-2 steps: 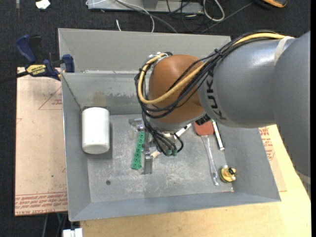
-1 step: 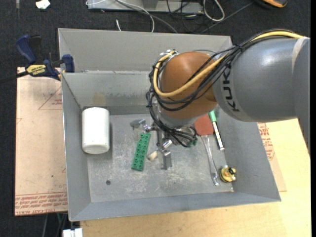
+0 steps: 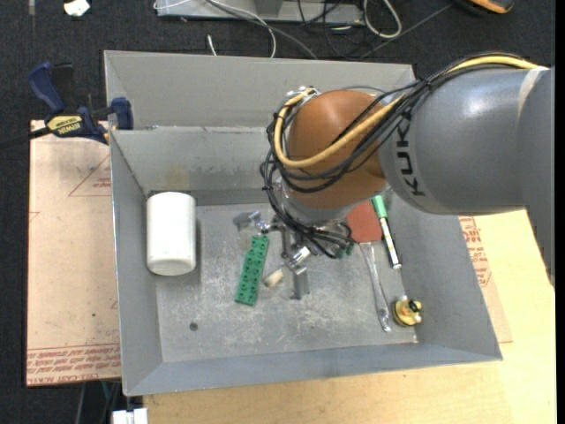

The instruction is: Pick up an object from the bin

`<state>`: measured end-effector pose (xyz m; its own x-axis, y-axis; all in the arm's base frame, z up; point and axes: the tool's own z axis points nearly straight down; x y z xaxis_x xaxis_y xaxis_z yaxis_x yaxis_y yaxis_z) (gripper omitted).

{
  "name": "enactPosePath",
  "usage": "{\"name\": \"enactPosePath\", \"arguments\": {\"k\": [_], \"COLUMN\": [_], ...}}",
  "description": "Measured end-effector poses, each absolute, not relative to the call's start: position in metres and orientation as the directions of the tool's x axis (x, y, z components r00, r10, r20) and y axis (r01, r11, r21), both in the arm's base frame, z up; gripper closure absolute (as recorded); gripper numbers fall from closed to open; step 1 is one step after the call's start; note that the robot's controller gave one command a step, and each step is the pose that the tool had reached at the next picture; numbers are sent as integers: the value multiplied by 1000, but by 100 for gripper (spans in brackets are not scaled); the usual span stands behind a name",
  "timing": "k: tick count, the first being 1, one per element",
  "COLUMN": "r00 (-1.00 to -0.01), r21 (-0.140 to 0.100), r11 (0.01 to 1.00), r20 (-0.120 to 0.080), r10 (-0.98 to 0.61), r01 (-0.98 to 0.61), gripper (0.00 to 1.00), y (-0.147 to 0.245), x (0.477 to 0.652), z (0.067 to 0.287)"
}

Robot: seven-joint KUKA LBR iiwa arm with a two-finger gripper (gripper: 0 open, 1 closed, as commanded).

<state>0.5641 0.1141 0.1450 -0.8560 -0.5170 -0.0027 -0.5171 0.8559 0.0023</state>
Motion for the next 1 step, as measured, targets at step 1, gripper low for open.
{"name": "enactPosePath", "arguments": {"k": [1], "r00": [-798], "r21": [0], "r11": [798], "r20": [-7], "r10": [-602], "r01": [-602], "gripper": [0], "y": [112], "x": [578], "z": [106]}}
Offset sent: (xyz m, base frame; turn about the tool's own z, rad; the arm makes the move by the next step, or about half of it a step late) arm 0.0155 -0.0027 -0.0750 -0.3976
